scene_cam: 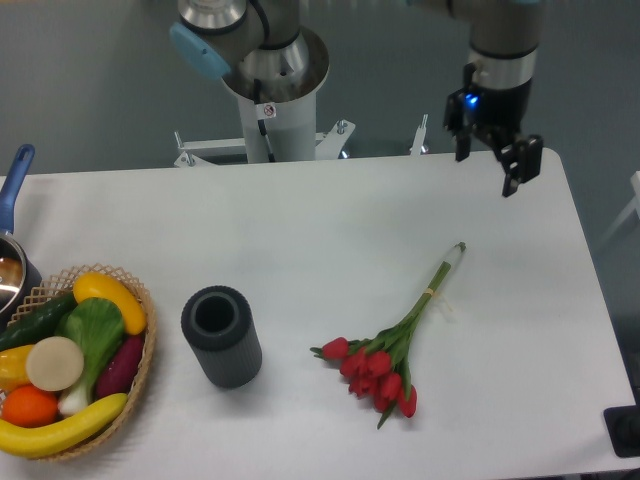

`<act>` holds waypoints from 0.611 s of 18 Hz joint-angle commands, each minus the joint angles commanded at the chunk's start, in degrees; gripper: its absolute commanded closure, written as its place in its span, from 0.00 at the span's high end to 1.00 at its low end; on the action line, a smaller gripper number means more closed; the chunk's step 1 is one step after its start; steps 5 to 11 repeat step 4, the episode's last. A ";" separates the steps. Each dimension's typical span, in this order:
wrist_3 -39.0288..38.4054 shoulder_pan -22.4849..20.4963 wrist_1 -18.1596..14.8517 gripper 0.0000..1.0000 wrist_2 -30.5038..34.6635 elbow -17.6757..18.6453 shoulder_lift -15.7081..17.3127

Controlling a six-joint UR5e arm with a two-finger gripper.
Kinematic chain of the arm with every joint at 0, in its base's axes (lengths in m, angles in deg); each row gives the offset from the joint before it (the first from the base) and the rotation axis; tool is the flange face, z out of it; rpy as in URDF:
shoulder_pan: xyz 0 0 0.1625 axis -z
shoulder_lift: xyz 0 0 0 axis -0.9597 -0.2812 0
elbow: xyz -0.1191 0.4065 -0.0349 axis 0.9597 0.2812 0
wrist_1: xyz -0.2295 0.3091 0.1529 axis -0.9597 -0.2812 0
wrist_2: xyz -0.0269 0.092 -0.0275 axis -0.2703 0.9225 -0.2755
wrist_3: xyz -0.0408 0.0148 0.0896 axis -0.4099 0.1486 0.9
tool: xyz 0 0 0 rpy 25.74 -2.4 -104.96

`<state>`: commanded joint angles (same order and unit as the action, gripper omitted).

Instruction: Place the flowers on the table

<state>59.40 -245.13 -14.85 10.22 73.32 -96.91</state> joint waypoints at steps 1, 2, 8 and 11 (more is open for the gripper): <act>0.97 -0.62 -0.44 1.00 -0.44 0.26 0.09; 1.16 -0.71 -0.88 1.00 -0.62 0.18 0.18; 1.16 -0.71 -1.23 1.00 -0.62 0.18 0.35; 1.16 -0.71 -1.23 1.00 -0.62 0.18 0.35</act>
